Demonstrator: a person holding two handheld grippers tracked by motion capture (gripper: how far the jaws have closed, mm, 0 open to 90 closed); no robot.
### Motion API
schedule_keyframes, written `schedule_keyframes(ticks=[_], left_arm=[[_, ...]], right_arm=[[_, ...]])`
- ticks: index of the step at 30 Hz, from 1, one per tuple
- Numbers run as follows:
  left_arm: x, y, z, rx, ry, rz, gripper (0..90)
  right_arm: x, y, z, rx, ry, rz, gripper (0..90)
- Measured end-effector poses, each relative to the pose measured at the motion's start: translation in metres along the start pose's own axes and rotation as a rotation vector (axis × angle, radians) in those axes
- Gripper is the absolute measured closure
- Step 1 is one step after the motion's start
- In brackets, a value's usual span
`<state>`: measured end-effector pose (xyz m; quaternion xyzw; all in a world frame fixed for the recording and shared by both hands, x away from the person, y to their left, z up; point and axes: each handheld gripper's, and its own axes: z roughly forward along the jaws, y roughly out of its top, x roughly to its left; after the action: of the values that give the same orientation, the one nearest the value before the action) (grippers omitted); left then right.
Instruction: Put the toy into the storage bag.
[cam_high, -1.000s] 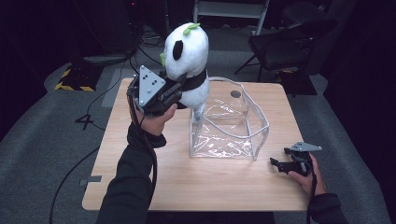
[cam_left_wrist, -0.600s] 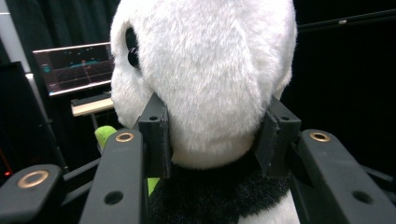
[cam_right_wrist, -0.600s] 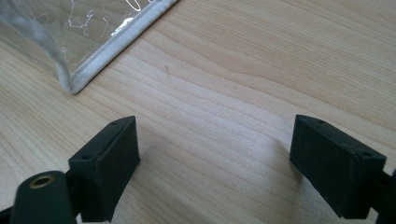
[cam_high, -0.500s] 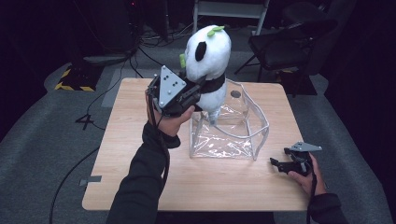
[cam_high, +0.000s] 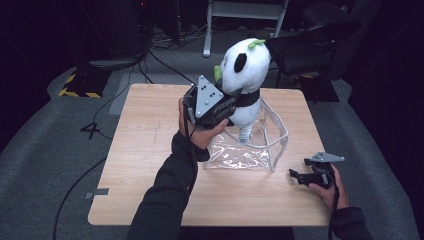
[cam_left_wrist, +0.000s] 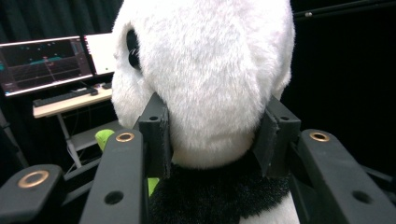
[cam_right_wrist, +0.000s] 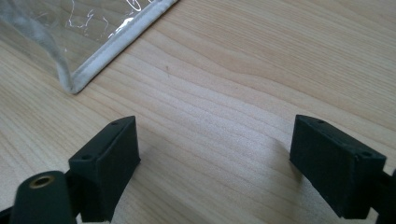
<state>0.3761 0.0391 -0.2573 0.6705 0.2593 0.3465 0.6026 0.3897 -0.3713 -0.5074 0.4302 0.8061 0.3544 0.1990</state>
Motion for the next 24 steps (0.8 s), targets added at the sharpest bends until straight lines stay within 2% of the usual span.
schedule_keyframes(ticks=[2, 6, 9, 14, 24], left_arm=[[-0.004, -0.001, 0.004, 0.005, -0.007, -0.003, 54.4], [-0.011, -0.002, 0.011, 0.019, -0.018, 0.018, 54.4], [-0.012, -0.003, 0.016, 0.024, -0.022, 0.010, 54.4], [-0.017, -0.006, 0.026, 0.048, -0.025, 0.031, 54.5], [-0.020, -0.019, 0.044, 0.093, -0.032, 0.033, 54.3]], right_arm=[[0.000, 0.000, 0.000, 0.000, 0.000, 0.000, 15.6], [0.000, 0.000, 0.000, 0.000, 0.001, -0.001, 15.6], [0.000, 0.000, 0.000, 0.000, 0.002, -0.001, 15.7], [0.000, 0.000, 0.000, 0.000, 0.002, -0.001, 15.6], [0.000, 0.000, 0.000, 0.000, 0.003, -0.002, 15.6]])
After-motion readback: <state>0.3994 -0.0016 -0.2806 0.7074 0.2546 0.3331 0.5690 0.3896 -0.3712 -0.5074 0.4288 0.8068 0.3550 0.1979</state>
